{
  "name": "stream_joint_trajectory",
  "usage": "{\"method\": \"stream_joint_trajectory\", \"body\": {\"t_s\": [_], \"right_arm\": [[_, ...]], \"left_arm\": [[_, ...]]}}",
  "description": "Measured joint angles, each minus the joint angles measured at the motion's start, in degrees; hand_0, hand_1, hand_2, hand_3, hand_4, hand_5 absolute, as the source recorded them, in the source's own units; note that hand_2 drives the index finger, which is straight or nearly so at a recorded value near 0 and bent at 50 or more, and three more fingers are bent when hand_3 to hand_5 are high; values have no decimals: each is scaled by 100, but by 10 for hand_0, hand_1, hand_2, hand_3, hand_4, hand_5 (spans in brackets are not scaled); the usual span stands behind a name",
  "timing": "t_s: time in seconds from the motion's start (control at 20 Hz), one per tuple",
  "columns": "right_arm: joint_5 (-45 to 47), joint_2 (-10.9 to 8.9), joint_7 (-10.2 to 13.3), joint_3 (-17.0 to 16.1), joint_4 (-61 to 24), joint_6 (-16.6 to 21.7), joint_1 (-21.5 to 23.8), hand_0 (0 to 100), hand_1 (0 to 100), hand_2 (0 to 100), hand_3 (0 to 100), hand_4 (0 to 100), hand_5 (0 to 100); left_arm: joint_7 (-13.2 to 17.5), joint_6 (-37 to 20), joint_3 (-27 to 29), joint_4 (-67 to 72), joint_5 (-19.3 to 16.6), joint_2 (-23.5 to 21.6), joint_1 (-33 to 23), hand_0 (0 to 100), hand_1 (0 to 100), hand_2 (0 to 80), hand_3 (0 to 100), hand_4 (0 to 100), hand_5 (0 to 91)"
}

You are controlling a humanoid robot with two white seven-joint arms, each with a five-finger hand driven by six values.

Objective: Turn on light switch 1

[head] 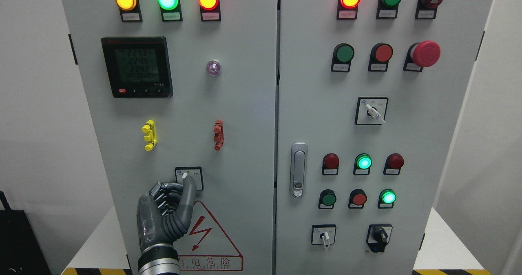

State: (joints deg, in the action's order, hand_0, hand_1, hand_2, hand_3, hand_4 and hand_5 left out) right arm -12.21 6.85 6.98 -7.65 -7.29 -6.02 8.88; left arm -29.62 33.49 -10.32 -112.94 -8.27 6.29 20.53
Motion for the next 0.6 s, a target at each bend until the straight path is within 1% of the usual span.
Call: {"method": "stream_joint_trajectory", "body": {"t_s": [0.35, 0.6], "right_arm": [[0, 0, 26, 0, 0, 0, 0, 54, 0, 0, 0, 0, 0], [0, 0, 0, 0, 0, 0, 0, 54, 0, 0, 0, 0, 0]], "left_arm": [[12, -1, -5, 0, 0, 0, 4, 727, 525, 597, 859, 860, 765], [15, -1, -10, 0, 0, 0, 8, 739, 521, 597, 858, 861, 767]]}}
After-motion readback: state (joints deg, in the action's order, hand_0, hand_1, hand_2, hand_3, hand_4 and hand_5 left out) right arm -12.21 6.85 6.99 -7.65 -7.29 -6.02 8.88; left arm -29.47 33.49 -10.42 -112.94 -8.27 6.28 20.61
